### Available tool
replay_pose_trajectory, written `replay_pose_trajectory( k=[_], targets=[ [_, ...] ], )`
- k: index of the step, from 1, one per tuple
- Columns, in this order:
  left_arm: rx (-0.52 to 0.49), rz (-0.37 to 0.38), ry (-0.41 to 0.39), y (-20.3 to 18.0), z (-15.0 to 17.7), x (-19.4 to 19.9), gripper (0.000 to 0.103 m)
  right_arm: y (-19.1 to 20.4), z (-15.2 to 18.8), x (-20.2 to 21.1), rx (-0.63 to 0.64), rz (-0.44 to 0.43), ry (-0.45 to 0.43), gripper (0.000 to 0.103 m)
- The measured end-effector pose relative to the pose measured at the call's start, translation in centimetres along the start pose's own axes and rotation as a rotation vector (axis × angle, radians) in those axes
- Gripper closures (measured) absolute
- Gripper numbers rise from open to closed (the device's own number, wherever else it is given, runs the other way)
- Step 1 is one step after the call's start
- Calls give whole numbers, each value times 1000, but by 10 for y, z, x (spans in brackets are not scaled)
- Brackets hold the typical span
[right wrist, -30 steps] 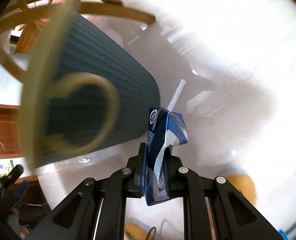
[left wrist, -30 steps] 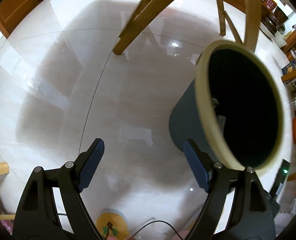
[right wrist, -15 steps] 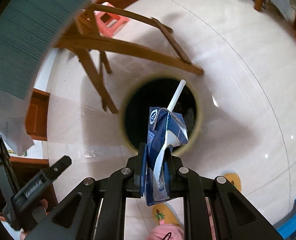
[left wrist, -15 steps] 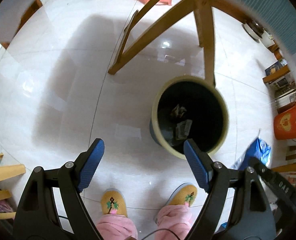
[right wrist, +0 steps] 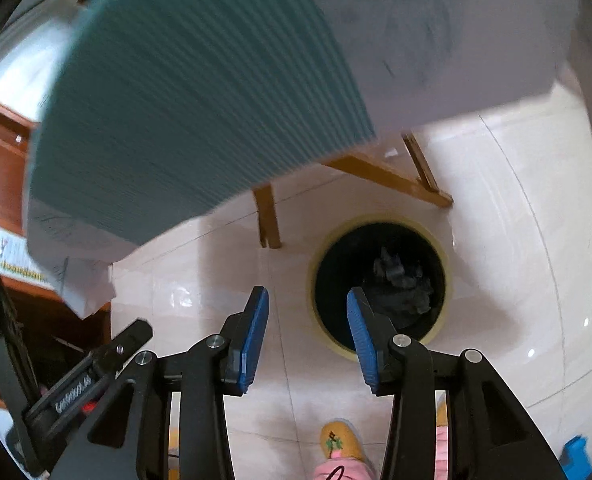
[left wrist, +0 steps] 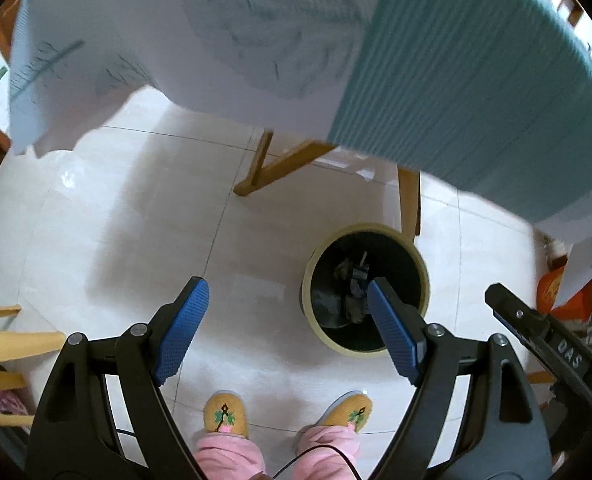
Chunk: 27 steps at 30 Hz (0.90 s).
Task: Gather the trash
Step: 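Raise both empty tools back toward the table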
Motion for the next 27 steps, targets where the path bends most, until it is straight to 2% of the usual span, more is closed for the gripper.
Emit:
replay_pose_trajectory(
  k=[10, 14, 18, 21, 27],
  targets=[
    [54, -5, -23, -9, -34, 99, 24, 67, -13, 137, 174, -26, 30, 62],
    [60, 2, -55, -22, -57, 144, 24, 88, -28, 186, 253, -51, 21, 62],
    [62, 19, -104, -33, -85, 196, 24, 113, -49, 245, 343, -81, -24, 62],
    [60, 12, -148, -42, -105, 242, 24, 116, -62, 261, 388, -108, -57, 62],
    [40, -13, -217, -52, -132, 297, 24, 122, -87, 277, 441, -149, -114, 62]
  ],
)
Point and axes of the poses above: each gripper's, at about its wrist camera, not at the fingertips, and x roughly against the way its jaws point, y to its left, z to its underside, the point moved 10 cm from there along -x, roughly the way its jaws point, and after that the axes turned 12 degrees about -x, right-handed, at the moved point
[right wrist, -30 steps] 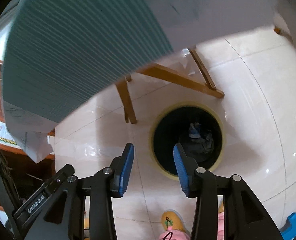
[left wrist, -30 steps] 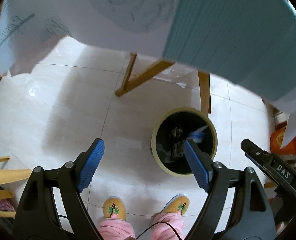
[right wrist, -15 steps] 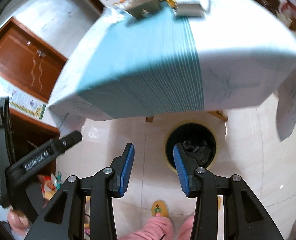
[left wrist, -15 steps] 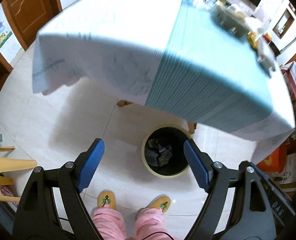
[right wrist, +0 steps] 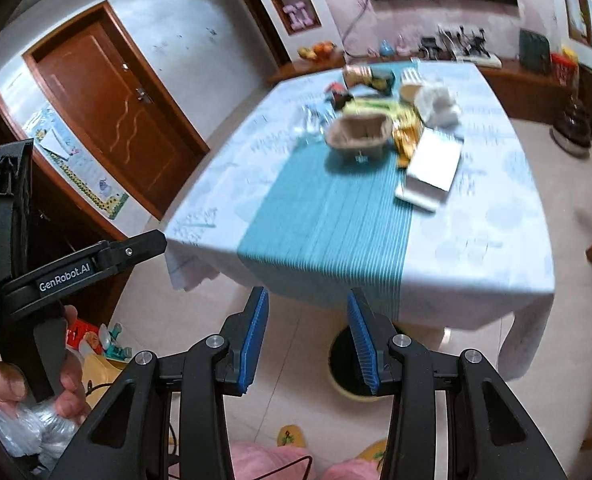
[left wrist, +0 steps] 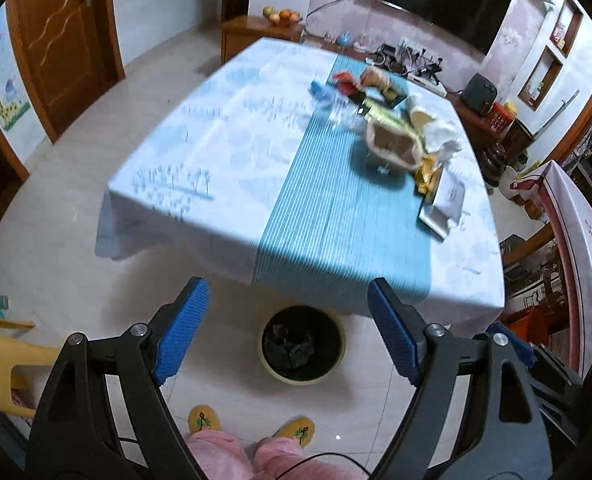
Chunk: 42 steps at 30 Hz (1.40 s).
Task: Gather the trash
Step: 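Raise both empty tools back toward the table, then grasp the brown pulp cup holder with the right tool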
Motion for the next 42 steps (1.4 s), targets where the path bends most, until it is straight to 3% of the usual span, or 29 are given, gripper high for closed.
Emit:
replay_pose_trajectory(
  k=[7, 15, 22, 34, 42],
  targets=[
    [-15, 15, -46, -5, -20, 24, 23, -8, -30, -6, -14, -8, -50, 62],
    [-38, 41, -23, -1, -40, 2, 23, -28, -63, -40, -106, 21, -52, 62],
    [-69, 99, 24, 10, -82, -62, 24, -41, -97, -99, -203, 91, -28, 62],
    [-243, 244, 111, 26, -211, -186, 24, -63, -153, -211, -591, 183, 1, 62],
    [-345, 307, 187, 16, -248, -260, 24, -79, -169, -261, -753, 224, -2, 62]
  ],
)
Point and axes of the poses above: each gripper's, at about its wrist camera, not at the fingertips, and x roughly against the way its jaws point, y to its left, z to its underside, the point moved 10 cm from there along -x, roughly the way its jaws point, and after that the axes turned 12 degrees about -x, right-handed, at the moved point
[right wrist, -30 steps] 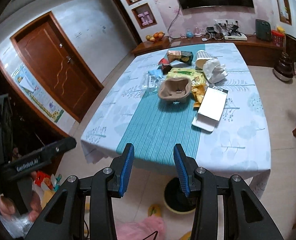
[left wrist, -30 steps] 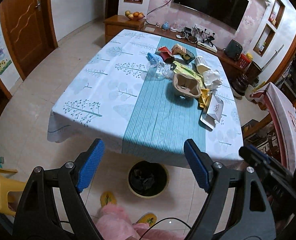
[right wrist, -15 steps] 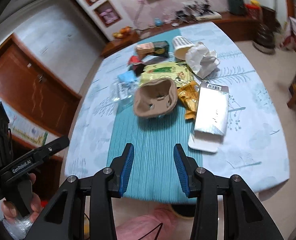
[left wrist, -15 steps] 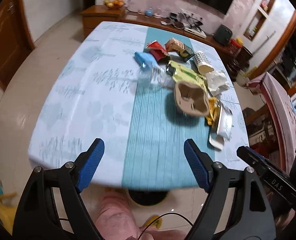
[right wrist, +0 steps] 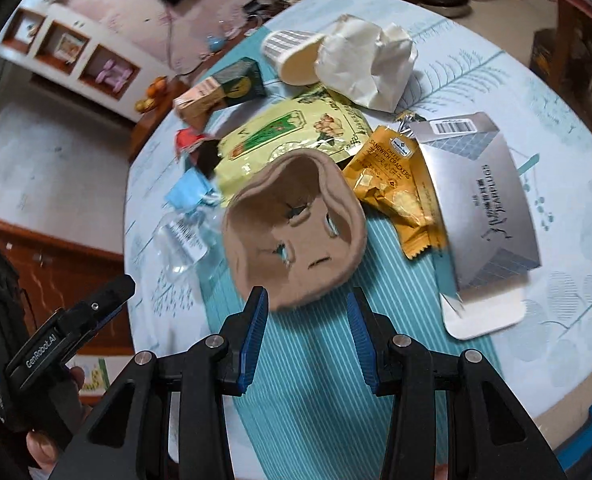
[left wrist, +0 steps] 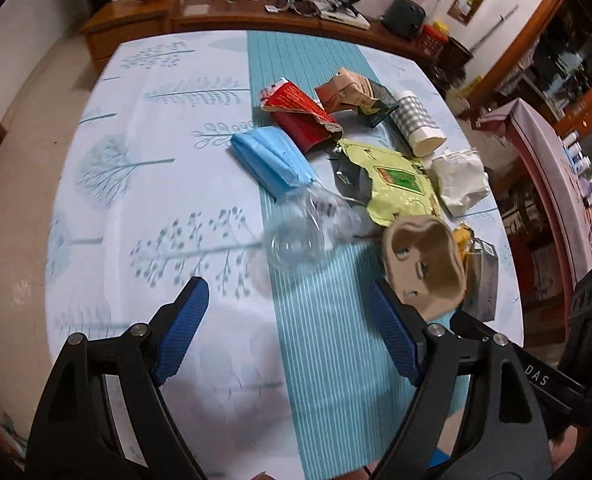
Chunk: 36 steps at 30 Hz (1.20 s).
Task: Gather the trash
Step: 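Grasp the brown pulp cup holder with the right tool, then grasp the clear plastic cup with the left tool while the right tool holds the cup holder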
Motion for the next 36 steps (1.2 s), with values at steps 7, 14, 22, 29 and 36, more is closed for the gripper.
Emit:
replay_pose_trajectory(
  k=[7, 14, 22, 29, 36],
  targets=[
    [-38, 36, 35, 9, -28, -35, 24, 3, -19, -29, -100, 26, -14, 62],
    [-85, 72, 89, 8, -44, -66, 24, -2, -27, -41, -131, 71, -36, 64],
    [-121, 142, 161, -5, -41, -93, 30, -12, -22, -40, -112, 84, -27, 74],
    [-153, 158, 151, -18, -32, -88, 62, 1, -12, -26, 6, 67, -45, 86],
    [-160, 129, 109, -26, -14, -64, 63, 3, -2, -4, 71, 40, -63, 90]
  ],
)
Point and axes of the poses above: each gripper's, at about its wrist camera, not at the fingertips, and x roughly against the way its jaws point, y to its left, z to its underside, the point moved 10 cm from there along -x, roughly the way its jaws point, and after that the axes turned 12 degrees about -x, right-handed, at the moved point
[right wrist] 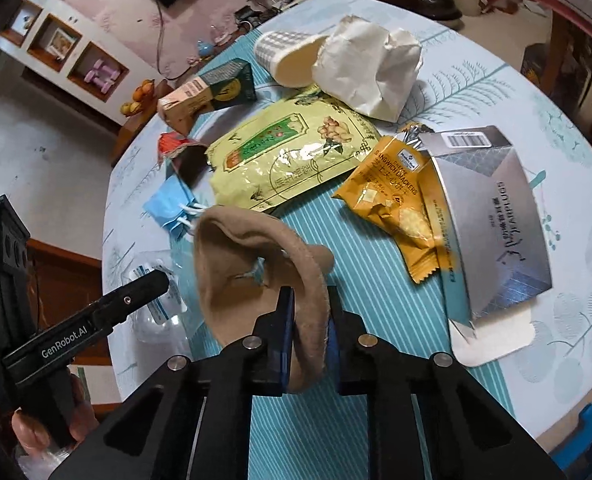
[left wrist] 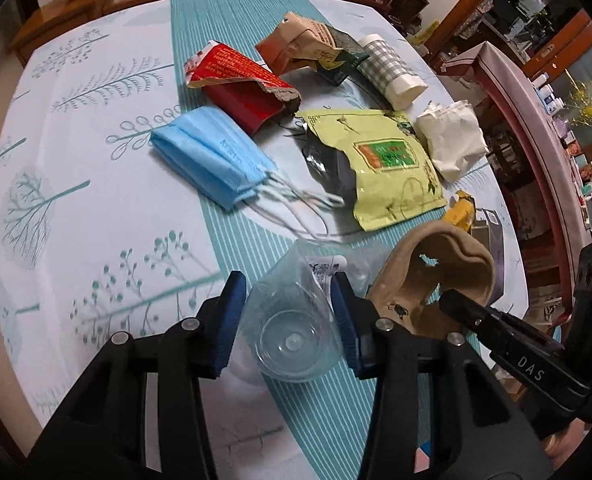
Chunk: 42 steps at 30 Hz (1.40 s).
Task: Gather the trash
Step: 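Grasp the clear plastic cup with the left tool while the right tool holds the cup holder, then carry both items down to the black bin and open both tools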
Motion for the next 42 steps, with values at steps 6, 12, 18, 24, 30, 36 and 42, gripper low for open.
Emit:
replay_pose_trajectory(
  k=[6, 12, 18, 24, 30, 36, 42],
  targets=[
    [15, -16, -42, -16, 15, 29, 63, -5, 9, 31, 60, -36, -7, 90],
    [44, -47, -94, -40, 31, 63, 63, -10, 17, 71, 141, -89, -22, 90],
    [81, -95, -164, -76, 54, 100, 63, -29, 27, 119, 251, -138, -23, 90],
    [157, -123, -226, -128, 89, 125, 63, -67, 38, 168, 343, -169, -26, 90],
    [214, -145, -264, -187, 131, 135, 63, -118, 63, 199, 399, -176, 12, 90],
    [282, -151, -246, -234, 184, 130, 63, -168, 97, 211, 400, -178, 74, 90],
    [322, -160, -176, -262, 235, 113, 63, -211, 133, 205, 354, -163, 142, 90]
  ],
)
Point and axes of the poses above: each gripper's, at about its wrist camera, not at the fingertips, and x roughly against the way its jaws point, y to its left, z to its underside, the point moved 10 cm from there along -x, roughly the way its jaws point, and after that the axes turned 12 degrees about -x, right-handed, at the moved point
